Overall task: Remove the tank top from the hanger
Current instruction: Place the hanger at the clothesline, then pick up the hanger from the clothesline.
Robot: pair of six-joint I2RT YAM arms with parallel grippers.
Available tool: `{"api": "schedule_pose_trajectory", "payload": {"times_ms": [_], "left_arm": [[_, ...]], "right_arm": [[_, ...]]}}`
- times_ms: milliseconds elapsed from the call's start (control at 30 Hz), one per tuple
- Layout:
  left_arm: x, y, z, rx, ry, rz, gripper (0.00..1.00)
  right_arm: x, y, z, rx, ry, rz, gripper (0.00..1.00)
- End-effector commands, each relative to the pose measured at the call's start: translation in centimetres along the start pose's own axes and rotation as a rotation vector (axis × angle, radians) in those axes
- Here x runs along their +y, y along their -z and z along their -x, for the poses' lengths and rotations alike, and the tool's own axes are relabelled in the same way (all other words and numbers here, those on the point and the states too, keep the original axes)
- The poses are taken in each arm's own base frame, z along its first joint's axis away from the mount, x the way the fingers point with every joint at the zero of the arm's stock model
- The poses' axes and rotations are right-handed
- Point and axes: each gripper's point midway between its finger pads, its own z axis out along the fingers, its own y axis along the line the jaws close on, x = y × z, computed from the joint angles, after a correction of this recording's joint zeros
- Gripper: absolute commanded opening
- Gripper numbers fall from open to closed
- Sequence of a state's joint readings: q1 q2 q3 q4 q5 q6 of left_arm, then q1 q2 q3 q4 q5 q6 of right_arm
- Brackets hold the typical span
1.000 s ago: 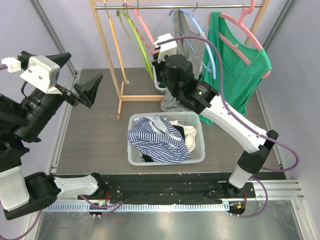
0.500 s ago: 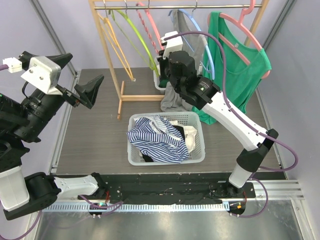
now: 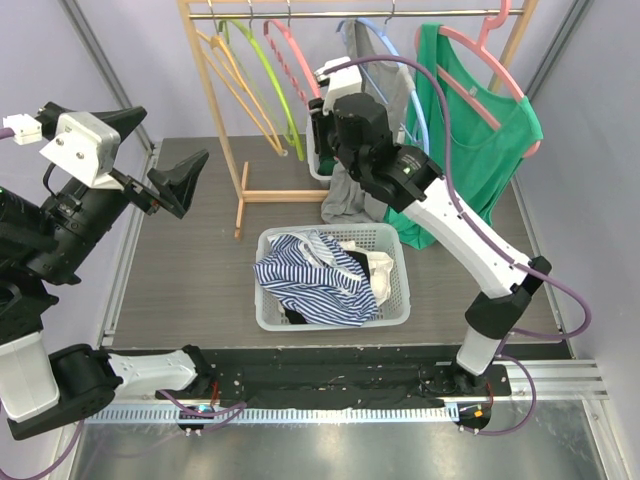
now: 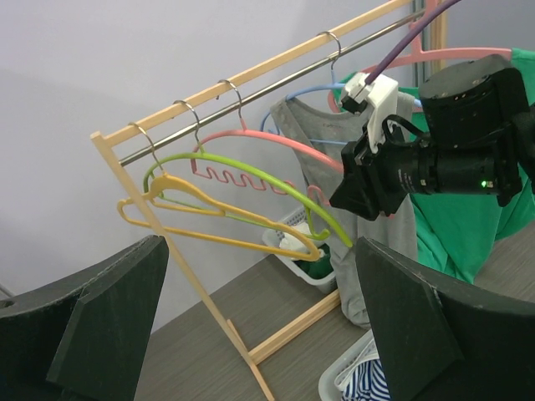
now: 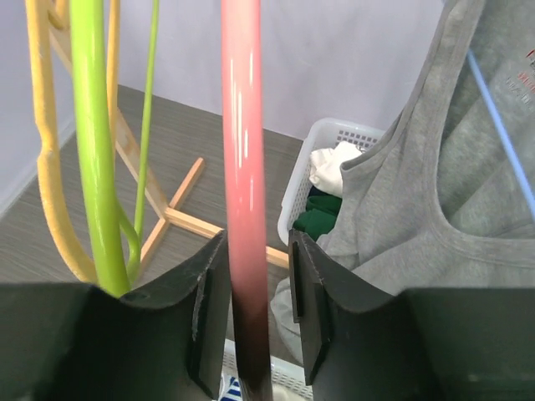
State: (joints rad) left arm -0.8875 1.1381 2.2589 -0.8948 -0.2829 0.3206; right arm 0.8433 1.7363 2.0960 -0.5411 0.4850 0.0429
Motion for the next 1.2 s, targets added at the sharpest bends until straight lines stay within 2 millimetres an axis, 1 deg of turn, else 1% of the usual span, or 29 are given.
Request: {"api": "schedule_pose_trajectory", "payload": {"times_ms": [0, 33, 67, 100, 167, 200, 267, 300, 333, 367, 400, 433, 467, 500, 600, 633, 700, 733, 800, 833, 867, 900, 933, 1067, 1133, 1167], "left_arm": [[0.0, -0.2, 0.7, -0.024, 0.012, -0.002, 1.00], [0.0, -0.3, 0.7, -0.024, 0.011, -0.004, 1.00], [0.0, -0.3, 0.8, -0.025, 0.011, -0.004, 1.00], [-0.1, -0.3, 0.7, -0.024, 0.011, -0.006, 1.00], [-0.1, -0.4, 0.7, -0.021, 0.009, -0.007, 1.00], [-0.1, -0.4, 0.7, -0.023, 0.011, -0.006, 1.00], [-0.2, -0.6, 0.7, -0.023, 0.013, -0.011, 1.00], [-0.2, -0.5, 0.8, -0.024, 0.013, -0.010, 1.00], [-0.2, -0.6, 0.8, -0.025, 0.014, -0.012, 1.00], [-0.2, -0.5, 0.9, -0.027, 0.015, -0.013, 0.99], [-0.3, -0.6, 0.9, -0.025, 0.016, -0.013, 1.00], [-0.3, -0.6, 0.8, -0.025, 0.016, -0.017, 1.00], [-0.5, -0.7, 0.8, -0.022, 0.015, -0.021, 1.00], [-0.4, -0.7, 0.8, -0.023, 0.013, -0.021, 1.00], [-0.6, -0.9, 0.6, -0.015, 0.014, -0.024, 1.00], [-0.6, -0.9, 0.6, -0.017, 0.014, -0.025, 1.00], [-0.6, -0.9, 0.6, -0.017, 0.013, -0.023, 1.00], [-0.5, -0.8, 0.6, -0.017, 0.011, -0.023, 1.00], [-0.5, -0.8, 0.6, -0.016, 0.011, -0.020, 1.00], [-0.5, -0.8, 0.5, -0.013, 0.008, -0.021, 1.00], [-0.5, -0.8, 0.4, -0.011, 0.008, -0.020, 1.00], [-0.5, -0.8, 0.5, -0.012, 0.010, -0.020, 1.00], [-0.5, -0.8, 0.4, -0.011, 0.006, -0.020, 1.00], [-0.5, -0.8, 0.4, -0.010, 0.006, -0.021, 1.00], [-0.6, -0.9, 0.2, -0.004, 0.003, -0.023, 1.00], [-0.6, -0.9, 0.2, -0.005, 0.006, -0.021, 1.00]], "right_arm": [[-0.9, 3.4, 4.8, -0.085, -0.029, 0.021, 0.43], [-1.4, 3.9, 5.4, -0.095, -0.026, 0.015, 0.48], [-2.2, 5.0, 6.8, -0.126, -0.035, 0.000, 0.50], [-2.8, 5.8, 7.4, -0.135, -0.034, -0.008, 0.54], [-3.8, 6.9, 8.5, -0.161, -0.007, -0.029, 0.58], [-5.1, 8.0, 9.4, -0.186, 0.000, -0.060, 0.59], [-6.9, 8.4, 9.6, -0.193, -0.006, -0.104, 0.59], [-8.8, 9.1, 10.3, -0.213, -0.021, -0.132, 0.59], [-9.8, 9.6, 10.7, -0.230, -0.035, -0.151, 0.59], [-10.5, 9.4, 10.1, -0.223, -0.030, -0.169, 0.59], [-11.9, 9.6, 10.7, -0.249, -0.042, -0.202, 0.59], [-12.8, 10.3, 11.1, -0.267, -0.044, -0.214, 0.59], [-13.2, 10.1, 10.7, -0.261, -0.038, -0.222, 0.59], [-14.3, 10.0, 10.9, -0.270, -0.040, -0.247, 0.60], [-15.2, 9.5, 10.9, -0.273, -0.046, -0.240, 0.63], [-15.7, 9.1, 10.8, -0.267, -0.048, -0.244, 0.64], [-15.5, 8.5, 10.4, -0.256, -0.044, -0.217, 0.67], [-15.8, 8.2, 10.2, -0.250, -0.045, -0.218, 0.68], [-15.5, 7.5, 9.6, -0.230, -0.042, -0.192, 0.71], [-16.0, 7.3, 9.4, -0.224, -0.042, -0.201, 0.72], [-15.9, 7.0, 9.1, -0.217, -0.040, -0.189, 0.74], [-16.0, 6.9, 9.1, -0.216, -0.039, -0.186, 0.74], [-16.6, 6.7, 9.0, -0.213, -0.039, -0.199, 0.75], [-17.2, 5.5, 8.7, -0.202, -0.042, -0.173, 0.76], [-17.5, 5.1, 8.8, -0.204, -0.060, -0.165, 0.76], [-17.7, 4.6, 8.5, -0.195, -0.057, -0.153, 0.75]]}}
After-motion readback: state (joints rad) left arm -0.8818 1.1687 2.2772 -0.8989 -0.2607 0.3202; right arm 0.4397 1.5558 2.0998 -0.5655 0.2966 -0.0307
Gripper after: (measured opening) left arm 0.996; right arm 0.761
